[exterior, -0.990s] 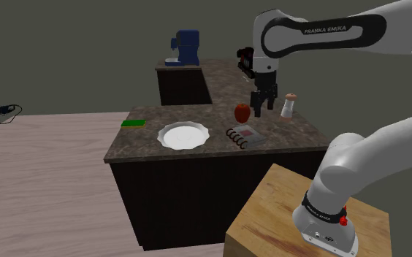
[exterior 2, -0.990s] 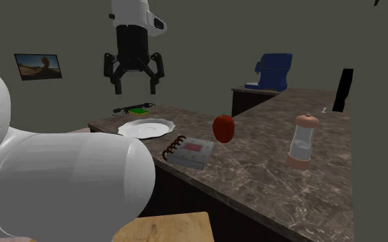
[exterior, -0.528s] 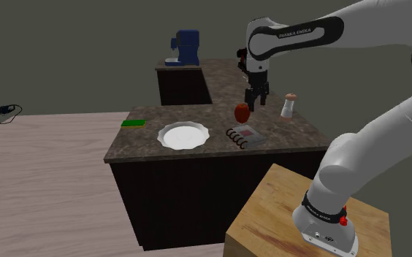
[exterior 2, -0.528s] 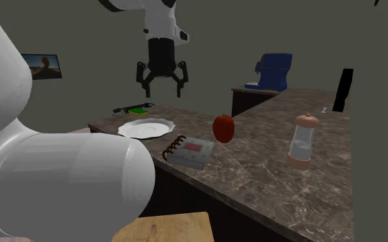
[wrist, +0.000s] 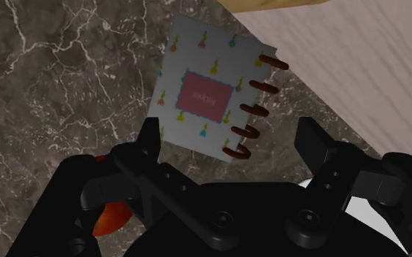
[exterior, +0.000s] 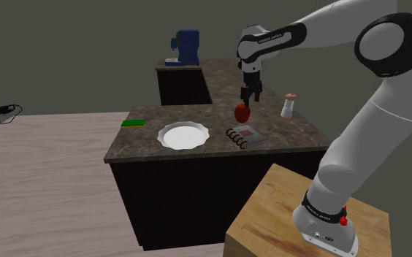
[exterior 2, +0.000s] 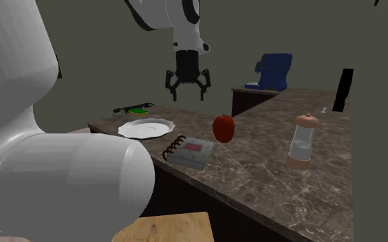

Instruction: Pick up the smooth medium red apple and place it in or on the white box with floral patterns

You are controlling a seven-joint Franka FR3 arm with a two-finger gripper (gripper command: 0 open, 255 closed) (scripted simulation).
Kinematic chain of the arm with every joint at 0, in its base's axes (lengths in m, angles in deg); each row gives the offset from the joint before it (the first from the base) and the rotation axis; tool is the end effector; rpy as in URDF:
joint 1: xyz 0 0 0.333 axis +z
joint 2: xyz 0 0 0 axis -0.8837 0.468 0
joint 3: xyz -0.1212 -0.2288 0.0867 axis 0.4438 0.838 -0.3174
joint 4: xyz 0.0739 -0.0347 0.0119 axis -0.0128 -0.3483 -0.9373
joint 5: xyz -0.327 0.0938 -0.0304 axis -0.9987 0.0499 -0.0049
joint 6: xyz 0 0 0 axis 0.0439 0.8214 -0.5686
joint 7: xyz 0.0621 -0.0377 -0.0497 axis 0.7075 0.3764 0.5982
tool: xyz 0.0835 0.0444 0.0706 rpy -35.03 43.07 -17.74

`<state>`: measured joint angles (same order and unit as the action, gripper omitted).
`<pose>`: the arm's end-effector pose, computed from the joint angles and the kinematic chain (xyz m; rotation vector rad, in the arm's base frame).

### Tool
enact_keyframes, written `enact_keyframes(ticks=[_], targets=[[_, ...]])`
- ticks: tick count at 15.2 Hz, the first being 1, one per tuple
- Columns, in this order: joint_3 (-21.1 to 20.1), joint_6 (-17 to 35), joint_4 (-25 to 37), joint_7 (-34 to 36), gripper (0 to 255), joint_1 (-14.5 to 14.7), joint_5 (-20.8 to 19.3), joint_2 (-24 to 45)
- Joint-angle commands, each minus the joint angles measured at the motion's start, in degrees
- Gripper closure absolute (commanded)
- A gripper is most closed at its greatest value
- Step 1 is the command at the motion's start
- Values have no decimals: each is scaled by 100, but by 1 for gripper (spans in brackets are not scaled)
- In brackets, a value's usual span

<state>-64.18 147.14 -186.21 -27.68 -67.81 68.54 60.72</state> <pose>0.4008 -0.1869 0.4538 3.1100 -0.1733 -0.2544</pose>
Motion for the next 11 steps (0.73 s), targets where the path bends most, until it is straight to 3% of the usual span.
enact_keyframes(ticks=[1, 11], targets=[[136, 63, 366, -258, 0, -58, 50, 415], [475, 50, 2640, -1383, 0, -559, 673, 2687]])
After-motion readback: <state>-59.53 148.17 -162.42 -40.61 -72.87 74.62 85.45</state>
